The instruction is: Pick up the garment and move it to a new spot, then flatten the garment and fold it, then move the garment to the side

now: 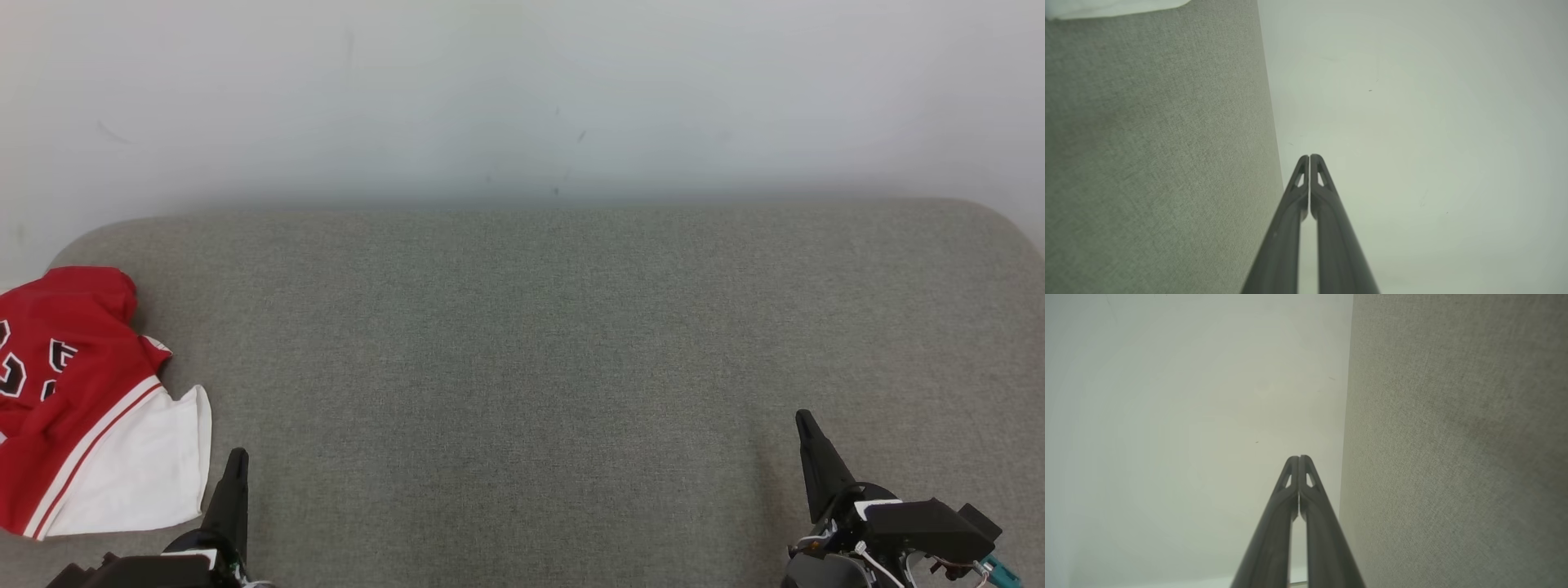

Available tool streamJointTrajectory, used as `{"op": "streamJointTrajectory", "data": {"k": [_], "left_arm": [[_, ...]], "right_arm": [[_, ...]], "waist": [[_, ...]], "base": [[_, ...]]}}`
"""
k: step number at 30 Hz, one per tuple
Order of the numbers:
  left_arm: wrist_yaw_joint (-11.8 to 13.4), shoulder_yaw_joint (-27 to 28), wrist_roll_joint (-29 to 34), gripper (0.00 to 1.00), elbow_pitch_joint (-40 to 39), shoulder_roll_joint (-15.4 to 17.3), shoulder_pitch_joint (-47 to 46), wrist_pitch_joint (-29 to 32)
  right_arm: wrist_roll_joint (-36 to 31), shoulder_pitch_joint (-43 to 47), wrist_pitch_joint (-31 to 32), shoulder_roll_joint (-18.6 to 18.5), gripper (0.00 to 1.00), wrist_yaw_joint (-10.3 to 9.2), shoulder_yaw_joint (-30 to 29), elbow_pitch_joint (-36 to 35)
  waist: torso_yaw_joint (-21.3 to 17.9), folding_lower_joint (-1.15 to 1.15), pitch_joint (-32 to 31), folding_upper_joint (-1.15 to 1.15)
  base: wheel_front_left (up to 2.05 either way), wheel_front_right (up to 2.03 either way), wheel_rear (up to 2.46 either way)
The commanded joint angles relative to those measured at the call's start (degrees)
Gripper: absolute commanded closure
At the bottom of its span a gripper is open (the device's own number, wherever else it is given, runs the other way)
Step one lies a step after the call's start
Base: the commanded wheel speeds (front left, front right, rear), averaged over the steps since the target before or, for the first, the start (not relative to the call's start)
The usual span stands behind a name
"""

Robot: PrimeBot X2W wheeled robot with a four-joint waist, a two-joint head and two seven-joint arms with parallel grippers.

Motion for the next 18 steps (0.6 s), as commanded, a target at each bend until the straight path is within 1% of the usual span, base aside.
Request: {"op": "streamJointTrajectory", "data": {"k": [1, 7, 8, 12, 18], "left_arm": [[-0.2, 0.1, -0.2, 1.00, 0.0, -0.1, -0.4, -0.1], [-0.2, 0.1, -0.2, 1.00, 0.0, -0.1, -0.4, -0.1], [0.0, 0.0, 0.0, 0.00, 0.1, 0.0, 0.0, 0.0], [0.0, -0.3, 0.1, 0.00, 1.5, -0.2, 1.3, -0.3], [0.0, -1.0, 1.8, 0.00, 0.5, -0.2, 1.6, -2.1]], "right_arm": [[0.1, -0.2, 0.1, 0.3, 1.00, -0.13, 0.0, 0.0], [0.1, -0.2, 0.1, 0.3, 1.00, -0.13, 0.0, 0.0], [0.0, 0.0, 0.0, 0.0, 0.00, 0.00, 0.0, 0.1], [-0.2, 1.3, -0.3, 0.1, 0.00, 0.00, 0.2, 1.6], [-2.0, 1.8, -2.1, 0.1, 0.00, -0.01, 1.3, 0.7]], "waist": [[0.0, 0.00, 0.0, 0.00], [0.0, 0.00, 0.0, 0.00], [0.0, 0.00, 0.0, 0.00], [0.0, 0.00, 0.0, 0.00], [0.0, 0.00, 0.1, 0.00]], "base": [[0.00, 0.00, 0.00], [0.00, 0.00, 0.00], [0.00, 0.00, 0.00], [0.00, 0.00, 0.00], [0.00, 0.00, 0.00]]}}
